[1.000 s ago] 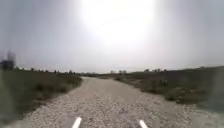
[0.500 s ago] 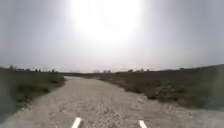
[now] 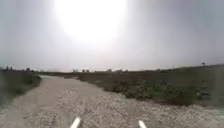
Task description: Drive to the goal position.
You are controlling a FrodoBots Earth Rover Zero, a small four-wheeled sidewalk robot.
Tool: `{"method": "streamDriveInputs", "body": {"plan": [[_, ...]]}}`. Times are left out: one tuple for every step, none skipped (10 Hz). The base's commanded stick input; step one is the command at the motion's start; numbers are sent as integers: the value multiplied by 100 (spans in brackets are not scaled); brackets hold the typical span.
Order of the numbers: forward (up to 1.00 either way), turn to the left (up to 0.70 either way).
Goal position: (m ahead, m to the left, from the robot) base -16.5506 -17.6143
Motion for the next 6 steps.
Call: {"method": "streamDriveInputs", "body": {"plan": [[0,-70],[0,-70],[0,-70],[0,-70],[0,-70],[0,-70]]}}
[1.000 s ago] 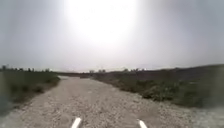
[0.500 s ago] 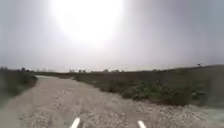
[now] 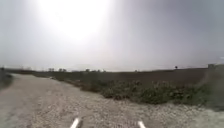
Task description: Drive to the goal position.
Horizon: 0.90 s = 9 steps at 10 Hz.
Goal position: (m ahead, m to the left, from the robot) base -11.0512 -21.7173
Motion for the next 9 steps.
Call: {"method": "streamDriveInputs", "body": {"plan": [[0,-70],[0,-70],[0,-70],[0,-70],[0,-70],[0,-70],[0,-70],[0,-70],[0,-70]]}}
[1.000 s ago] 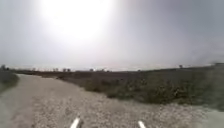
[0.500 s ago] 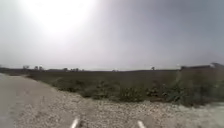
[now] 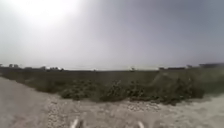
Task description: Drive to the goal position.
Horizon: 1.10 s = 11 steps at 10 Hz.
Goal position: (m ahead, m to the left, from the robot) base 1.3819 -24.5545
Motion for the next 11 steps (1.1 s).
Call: {"method": "streamDriveInputs", "body": {"plan": [[0,-70],[0,-70],[0,-70],[0,-69],[0,-55],[0,-30],[0,0],[0,0],[0,-10],[0,-41],[0,-64]]}}
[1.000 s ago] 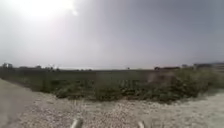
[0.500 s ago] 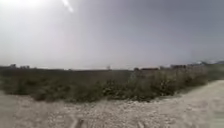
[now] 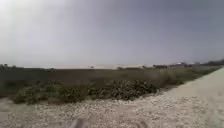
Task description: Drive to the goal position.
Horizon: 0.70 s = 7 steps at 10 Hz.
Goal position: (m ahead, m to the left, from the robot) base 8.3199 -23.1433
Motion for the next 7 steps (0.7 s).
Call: {"method": "streamDriveInputs", "body": {"plan": [[0,-70],[0,-70],[0,-70],[0,-70],[0,-70],[0,-70],[0,-70]]}}
